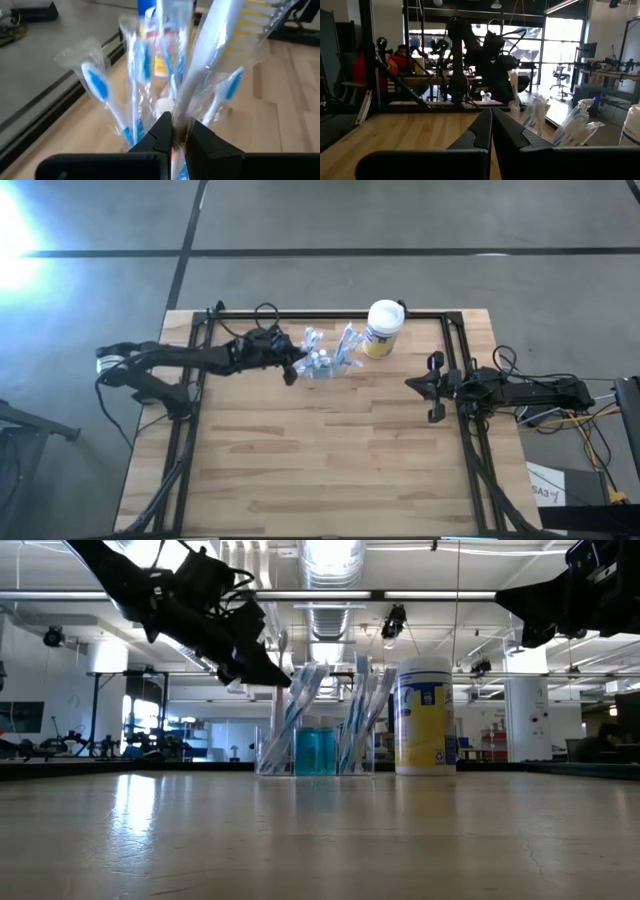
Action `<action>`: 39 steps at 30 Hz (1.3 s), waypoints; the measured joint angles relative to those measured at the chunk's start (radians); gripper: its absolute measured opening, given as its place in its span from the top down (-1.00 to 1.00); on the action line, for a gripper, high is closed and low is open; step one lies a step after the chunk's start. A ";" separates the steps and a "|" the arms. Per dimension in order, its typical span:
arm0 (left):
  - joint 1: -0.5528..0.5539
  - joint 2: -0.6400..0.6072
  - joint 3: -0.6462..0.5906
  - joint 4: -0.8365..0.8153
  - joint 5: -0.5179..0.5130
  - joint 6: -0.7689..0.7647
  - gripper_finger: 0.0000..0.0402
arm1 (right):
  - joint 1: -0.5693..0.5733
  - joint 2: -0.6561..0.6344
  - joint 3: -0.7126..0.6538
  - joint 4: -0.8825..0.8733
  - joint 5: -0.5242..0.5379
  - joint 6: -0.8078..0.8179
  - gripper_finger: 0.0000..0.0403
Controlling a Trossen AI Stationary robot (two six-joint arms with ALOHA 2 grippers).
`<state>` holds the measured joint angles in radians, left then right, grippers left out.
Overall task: Pick & Place toothbrushing station
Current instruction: Put the orange toothbrush into the left section of the transparent organizer, then return to Home Position
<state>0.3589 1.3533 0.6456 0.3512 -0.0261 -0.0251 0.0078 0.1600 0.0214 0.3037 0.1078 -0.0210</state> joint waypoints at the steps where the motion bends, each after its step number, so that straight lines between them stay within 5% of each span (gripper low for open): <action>1: 0.002 0.012 0.000 0.000 0.000 -0.002 0.88 | 0.000 0.000 0.000 0.000 0.000 0.001 0.96; 22: 0.015 0.160 0.002 0.058 0.010 -0.026 0.86 | 0.000 0.000 0.000 0.001 0.000 0.003 0.96; 39: 0.014 0.020 -0.011 -0.010 0.036 0.034 0.16 | 0.000 0.000 0.000 0.000 0.000 0.004 0.96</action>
<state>0.3733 1.3735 0.6346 0.3411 0.0099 0.0093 0.0082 0.1600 0.0212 0.3034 0.1074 -0.0174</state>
